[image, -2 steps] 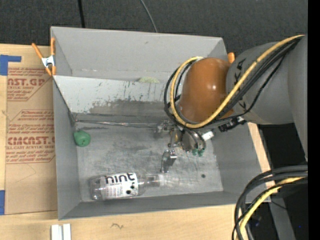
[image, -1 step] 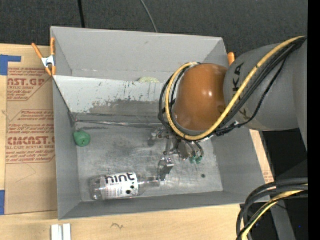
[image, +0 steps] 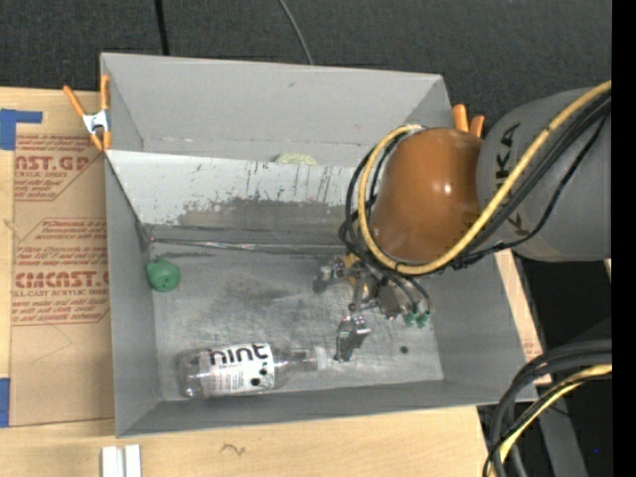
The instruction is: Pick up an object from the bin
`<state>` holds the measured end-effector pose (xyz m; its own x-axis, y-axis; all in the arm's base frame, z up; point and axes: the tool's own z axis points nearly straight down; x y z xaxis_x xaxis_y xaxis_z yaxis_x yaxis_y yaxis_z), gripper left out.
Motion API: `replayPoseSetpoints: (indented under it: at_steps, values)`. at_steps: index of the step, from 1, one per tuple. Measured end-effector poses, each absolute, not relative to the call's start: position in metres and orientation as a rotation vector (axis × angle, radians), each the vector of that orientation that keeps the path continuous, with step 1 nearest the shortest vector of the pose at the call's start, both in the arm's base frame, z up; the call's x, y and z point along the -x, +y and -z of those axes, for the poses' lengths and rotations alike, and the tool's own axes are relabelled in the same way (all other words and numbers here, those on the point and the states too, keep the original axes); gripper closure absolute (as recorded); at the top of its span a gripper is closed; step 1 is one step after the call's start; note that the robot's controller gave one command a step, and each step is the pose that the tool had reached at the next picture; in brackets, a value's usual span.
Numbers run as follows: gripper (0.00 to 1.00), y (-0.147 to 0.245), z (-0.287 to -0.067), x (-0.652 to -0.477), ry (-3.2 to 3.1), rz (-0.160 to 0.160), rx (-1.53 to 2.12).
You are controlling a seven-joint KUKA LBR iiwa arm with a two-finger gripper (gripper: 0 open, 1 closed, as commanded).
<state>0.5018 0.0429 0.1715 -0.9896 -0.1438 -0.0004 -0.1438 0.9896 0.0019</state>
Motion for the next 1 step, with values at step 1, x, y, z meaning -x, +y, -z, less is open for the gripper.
replayPoseSetpoints:
  at_steps: [1]
  values:
    - [0.0, 0.0145, -0.1323, -0.5112, 3.116, 0.002, 0.313]
